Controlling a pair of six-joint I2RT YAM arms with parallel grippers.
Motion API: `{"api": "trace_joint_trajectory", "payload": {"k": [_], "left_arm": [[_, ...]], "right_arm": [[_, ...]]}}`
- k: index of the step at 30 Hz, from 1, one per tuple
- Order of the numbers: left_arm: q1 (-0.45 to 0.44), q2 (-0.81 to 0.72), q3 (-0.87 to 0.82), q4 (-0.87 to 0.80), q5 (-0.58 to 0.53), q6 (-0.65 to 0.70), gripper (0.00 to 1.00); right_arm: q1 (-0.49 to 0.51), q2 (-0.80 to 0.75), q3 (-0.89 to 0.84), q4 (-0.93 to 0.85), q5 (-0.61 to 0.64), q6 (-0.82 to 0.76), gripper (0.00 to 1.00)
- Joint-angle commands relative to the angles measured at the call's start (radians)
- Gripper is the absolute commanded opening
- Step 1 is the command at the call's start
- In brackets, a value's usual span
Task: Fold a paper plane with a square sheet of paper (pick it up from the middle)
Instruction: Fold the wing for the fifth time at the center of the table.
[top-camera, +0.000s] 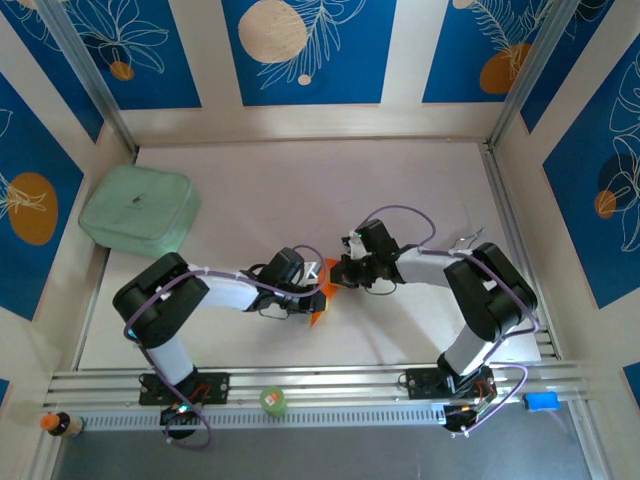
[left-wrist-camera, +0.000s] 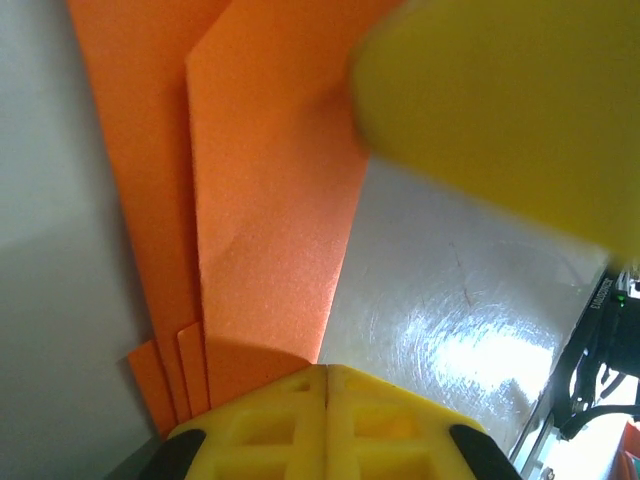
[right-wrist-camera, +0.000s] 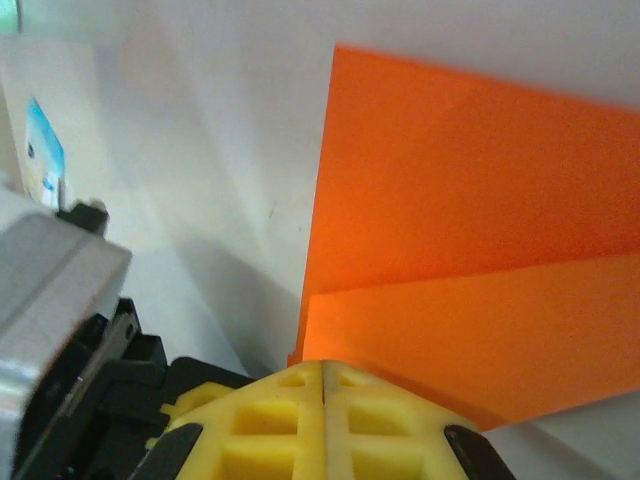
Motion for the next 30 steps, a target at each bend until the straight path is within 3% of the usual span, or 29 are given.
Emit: {"api": "trace_joint_trajectory", "payload": {"k": [1,17,23,30], "left_arm": [[0.006,0.033,-0.031,-0.061,-0.043,-0.007,0.00],[0.004,0.070,-0.033,-0.043,-0.027,-0.038,0.00],[0.003,0.064,-0.031,-0.031,-0.033,-0.046,0.00],[0.003,0.059,-0.031,0.006,-0.051,-0.069,0.00]], "right_arm": [[0.005,0.051,-0.025,-0.004,0.022,0.009,0.00],[-0.284,0.130,0.069,0.077,-0.078,-0.025,0.02],[-0.282,0.045,0.050,0.057,-0.070,-0.023,0.04],[-0.200,-0.066,-0.055,0.045,-0.020,0.021,0.08]]}}
